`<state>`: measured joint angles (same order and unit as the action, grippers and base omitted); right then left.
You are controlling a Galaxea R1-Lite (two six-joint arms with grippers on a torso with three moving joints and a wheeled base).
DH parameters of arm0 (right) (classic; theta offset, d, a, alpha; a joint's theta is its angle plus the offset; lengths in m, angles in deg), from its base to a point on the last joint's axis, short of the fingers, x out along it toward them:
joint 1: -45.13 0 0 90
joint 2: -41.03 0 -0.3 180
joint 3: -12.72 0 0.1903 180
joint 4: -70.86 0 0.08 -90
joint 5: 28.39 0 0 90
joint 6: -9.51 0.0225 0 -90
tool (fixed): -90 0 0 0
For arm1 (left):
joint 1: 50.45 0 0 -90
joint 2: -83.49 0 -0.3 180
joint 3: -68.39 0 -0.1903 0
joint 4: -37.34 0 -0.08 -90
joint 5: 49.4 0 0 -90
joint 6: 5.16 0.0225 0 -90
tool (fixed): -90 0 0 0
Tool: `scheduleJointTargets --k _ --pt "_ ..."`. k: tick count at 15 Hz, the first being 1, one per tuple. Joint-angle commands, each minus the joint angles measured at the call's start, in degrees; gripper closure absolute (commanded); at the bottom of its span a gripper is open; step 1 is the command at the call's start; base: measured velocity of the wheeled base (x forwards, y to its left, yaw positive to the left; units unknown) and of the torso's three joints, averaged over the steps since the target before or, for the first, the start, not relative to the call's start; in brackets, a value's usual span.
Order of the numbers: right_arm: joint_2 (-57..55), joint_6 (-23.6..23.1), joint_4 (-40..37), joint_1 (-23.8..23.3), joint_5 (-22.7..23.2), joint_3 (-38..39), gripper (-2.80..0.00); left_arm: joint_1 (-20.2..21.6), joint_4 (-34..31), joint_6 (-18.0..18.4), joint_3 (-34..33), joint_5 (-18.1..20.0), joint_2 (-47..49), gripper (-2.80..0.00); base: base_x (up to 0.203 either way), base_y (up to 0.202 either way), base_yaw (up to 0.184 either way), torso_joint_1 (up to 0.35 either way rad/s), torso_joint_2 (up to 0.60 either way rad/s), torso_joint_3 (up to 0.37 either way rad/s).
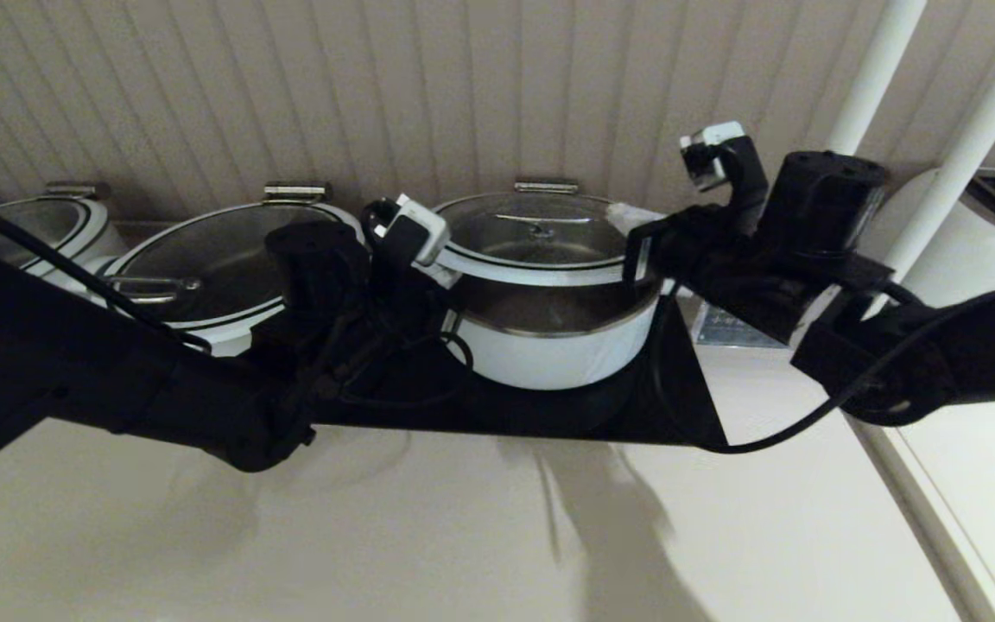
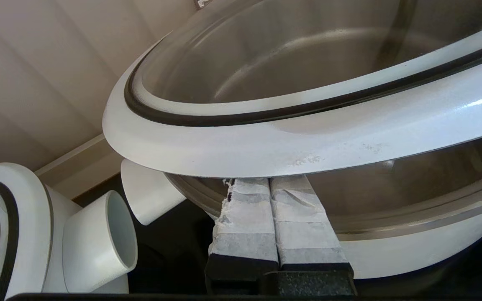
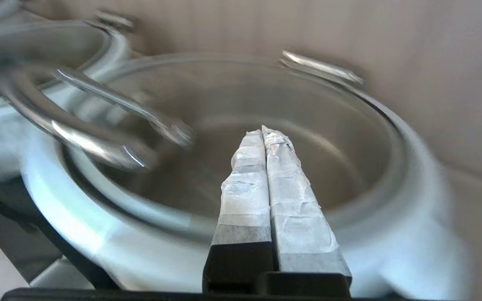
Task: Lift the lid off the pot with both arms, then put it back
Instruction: Hold the pot lid with the left arm, then open the pot lid completely
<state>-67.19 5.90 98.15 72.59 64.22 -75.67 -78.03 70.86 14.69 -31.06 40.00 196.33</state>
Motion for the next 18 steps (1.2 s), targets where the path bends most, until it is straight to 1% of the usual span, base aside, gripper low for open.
scheduleJointTargets --k 1,4,7,13,15,18 --pt "5.1 -0.1 0.2 -1.2 0.0 4.5 0.0 0.0 0.3 0.1 0.0 0.0 -0.2 0.0 0.0 0.0 0.0 0.0 0.0 0.0" --pt "10.8 0.1 0.0 -3.2 0.0 13.6 0.0 0.1 0.3 0.1 -0.1 0.0 -0.2 0.0 0.0 0.0 0.0 0.0 0.0 0.0" --pt "13.7 2.6 0.3 -3.6 0.0 19.7 0.0 0.1 0.3 0.1 -0.2 -0.1 -0.3 0.0 0.0 0.0 0.0 0.0 0.0 0.0" --pt "15.9 2.6 0.3 -3.6 0.0 27.2 0.0 0.1 0.3 0.1 -0.2 -0.1 0.1 0.0 0.0 0.0 0.0 0.0 0.0 0.0" --pt "15.6 2.8 0.4 -3.6 0.3 28.5 0.0 0.1 0.3 0.1 -0.3 -0.1 0.1 0.0 0.0 0.0 0.0 0.0 0.0 0.0" --pt "13.3 4.4 1.1 -3.5 0.4 28.2 0.0 0.1 0.3 0.1 -0.5 -0.1 0.0 0.0 0.0 0.0 0.0 0.0 0.0 0.0"
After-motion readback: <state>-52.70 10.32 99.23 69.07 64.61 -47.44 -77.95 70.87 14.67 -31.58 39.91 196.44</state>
